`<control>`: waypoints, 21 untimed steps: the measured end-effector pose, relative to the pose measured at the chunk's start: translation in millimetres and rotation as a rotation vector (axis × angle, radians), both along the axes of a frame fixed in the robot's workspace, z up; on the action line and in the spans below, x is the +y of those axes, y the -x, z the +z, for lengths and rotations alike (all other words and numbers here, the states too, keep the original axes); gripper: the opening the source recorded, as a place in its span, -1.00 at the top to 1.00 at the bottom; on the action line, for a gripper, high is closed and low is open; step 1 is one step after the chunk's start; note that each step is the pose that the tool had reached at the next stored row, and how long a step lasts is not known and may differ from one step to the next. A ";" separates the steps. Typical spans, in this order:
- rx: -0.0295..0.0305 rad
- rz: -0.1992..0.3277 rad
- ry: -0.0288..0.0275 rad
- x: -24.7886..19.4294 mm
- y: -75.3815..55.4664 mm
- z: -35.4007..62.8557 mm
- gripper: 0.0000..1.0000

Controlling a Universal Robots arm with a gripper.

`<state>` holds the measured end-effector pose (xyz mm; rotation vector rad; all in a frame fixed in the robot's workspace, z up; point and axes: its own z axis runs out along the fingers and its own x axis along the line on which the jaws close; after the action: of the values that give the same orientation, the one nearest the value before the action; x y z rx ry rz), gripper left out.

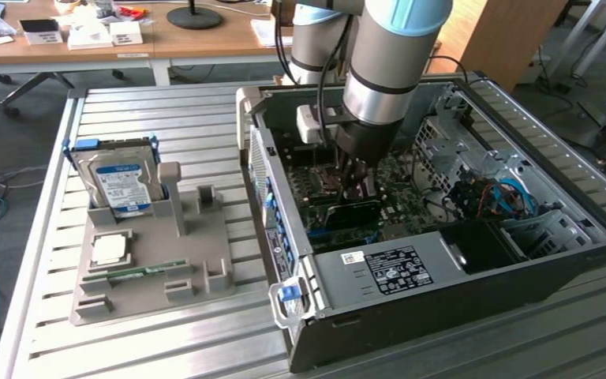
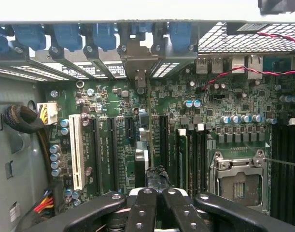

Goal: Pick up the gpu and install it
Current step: 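Press down on the gpu until it lock into place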

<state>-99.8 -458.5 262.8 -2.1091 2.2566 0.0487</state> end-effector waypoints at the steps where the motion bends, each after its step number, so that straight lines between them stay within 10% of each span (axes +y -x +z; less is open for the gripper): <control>1: 0.0000 0.000 0.0001 0.0 0.0 0.0 0.79; 21: 0.0000 0.000 0.0000 0.0 0.0 -3.5 0.79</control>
<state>-99.9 -458.5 259.3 -2.1090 2.2567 0.0487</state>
